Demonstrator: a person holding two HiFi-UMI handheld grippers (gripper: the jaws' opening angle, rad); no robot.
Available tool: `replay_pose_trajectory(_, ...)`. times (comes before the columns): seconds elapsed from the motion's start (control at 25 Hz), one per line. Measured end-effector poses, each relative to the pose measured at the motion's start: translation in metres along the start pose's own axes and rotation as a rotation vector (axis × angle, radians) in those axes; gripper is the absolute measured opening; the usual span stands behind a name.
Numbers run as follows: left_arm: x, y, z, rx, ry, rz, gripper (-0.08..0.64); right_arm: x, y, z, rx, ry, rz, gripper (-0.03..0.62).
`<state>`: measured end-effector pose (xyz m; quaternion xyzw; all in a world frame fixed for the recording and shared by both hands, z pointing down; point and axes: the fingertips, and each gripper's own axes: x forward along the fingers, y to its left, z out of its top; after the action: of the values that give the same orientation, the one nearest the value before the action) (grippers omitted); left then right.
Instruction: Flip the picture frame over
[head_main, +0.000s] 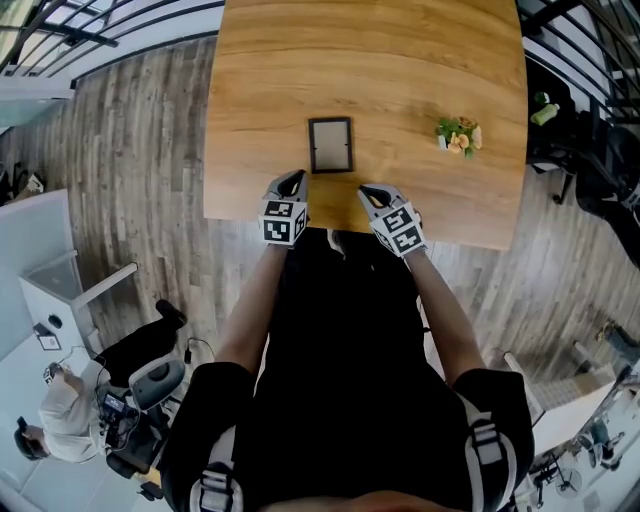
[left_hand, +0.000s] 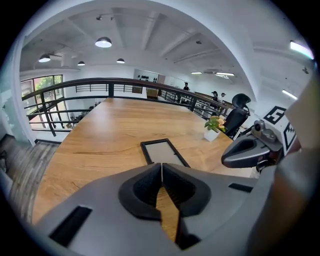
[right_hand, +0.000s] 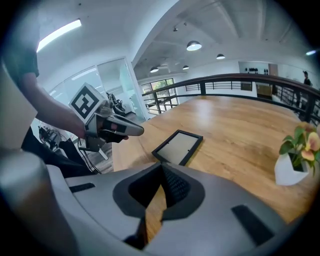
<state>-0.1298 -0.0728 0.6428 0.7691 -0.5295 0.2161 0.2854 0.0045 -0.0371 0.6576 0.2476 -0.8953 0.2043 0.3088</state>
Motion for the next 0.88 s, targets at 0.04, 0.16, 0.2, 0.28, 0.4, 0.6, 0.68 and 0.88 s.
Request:
replay_pose_trajectory(0.04, 0.005, 0.003, -0.003, -0.004, 0.015, 0.014, 0.025, 0.001, 0.0, -0.002, 0.004, 0.007, 0.001, 0.007)
replay_pose_trajectory(0.16, 0.016, 0.012, -0.015, -0.023, 0.062, 0.061, 0.025, 0.005, 0.002, -0.011, 0.023, 0.036, 0.007, 0.008)
replay_pose_trajectory(0.2, 0.02, 0.014, -0.019, -0.034, 0.073, 0.071, 0.025, 0.005, 0.002, -0.013, 0.027, 0.043, 0.009, 0.007)
replay_pose_trajectory(0.28, 0.03, 0.017, -0.024, -0.056, 0.084, 0.082, 0.026, 0.008, 0.003, -0.015, 0.025, 0.05, 0.015, 0.006)
replay_pose_trajectory(0.4, 0.042, 0.018, -0.027, -0.079, 0.094, 0.084, 0.026, 0.01, 0.004, -0.016, 0.013, 0.069, 0.025, 0.008)
replay_pose_trajectory(0.6, 0.055, 0.015, -0.034, -0.118, 0.122, 0.081, 0.099, 0.009, 0.005, -0.017, -0.009, 0.082, 0.024, 0.008)
replay_pose_trajectory(0.68, 0.061, 0.014, -0.037, -0.123, 0.138, 0.089, 0.109, 0.008, 0.004, -0.018, -0.004, 0.085, 0.022, 0.007)
replay_pose_trajectory(0.88, 0.071, 0.018, -0.041, -0.126, 0.171, 0.141, 0.11, 0.003, 0.003, -0.026, 0.004, 0.09, 0.009, 0.008)
